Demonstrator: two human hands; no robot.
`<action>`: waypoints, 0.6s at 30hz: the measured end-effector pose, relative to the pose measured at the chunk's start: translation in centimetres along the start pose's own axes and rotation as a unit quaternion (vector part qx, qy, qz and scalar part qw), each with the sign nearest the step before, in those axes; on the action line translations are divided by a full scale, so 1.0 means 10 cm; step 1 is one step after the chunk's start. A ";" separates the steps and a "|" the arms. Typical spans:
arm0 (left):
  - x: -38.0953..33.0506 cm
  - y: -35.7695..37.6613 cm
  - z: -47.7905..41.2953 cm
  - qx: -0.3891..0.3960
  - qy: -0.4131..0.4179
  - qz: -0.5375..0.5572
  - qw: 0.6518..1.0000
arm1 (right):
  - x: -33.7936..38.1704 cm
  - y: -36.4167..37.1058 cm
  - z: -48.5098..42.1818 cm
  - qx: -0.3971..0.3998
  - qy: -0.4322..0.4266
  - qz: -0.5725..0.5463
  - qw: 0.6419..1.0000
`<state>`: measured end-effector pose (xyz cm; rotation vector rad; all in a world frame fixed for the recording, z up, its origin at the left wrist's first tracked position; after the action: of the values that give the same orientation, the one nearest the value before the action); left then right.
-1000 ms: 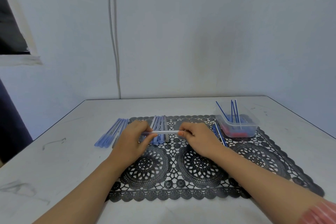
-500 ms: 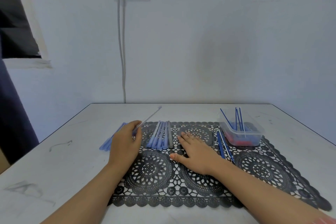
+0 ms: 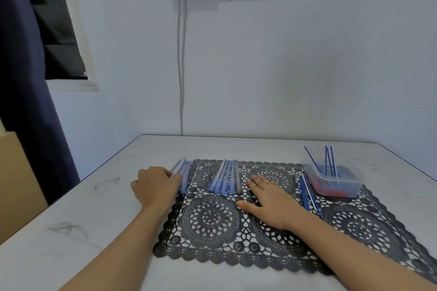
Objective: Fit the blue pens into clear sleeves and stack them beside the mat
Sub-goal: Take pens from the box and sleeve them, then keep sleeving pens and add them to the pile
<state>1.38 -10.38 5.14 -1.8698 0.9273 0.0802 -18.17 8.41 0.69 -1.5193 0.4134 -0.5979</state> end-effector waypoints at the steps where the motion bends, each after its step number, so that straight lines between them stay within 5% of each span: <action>1: 0.01 0.02 -0.01 0.005 -0.003 -0.013 1.000 | 0.00 0.00 0.00 -0.001 -0.001 -0.001 1.000; 18: -0.02 0.19 -0.04 0.045 0.024 -0.035 0.998 | -0.01 0.01 -0.02 -0.006 -0.004 -0.003 1.000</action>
<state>-0.11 -10.95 3.94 -1.8252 0.8837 -0.0477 -18.37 8.33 0.54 -1.5351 0.4073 -0.5953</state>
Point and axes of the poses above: each hand's wrist, its own z-axis away from the middle knuckle, its own y-axis out of the palm, x = y × z, the point moved 9 cm from there along -z, towards the middle knuckle, and after that the axes turned 14 degrees about y, right-handed, at the moved point
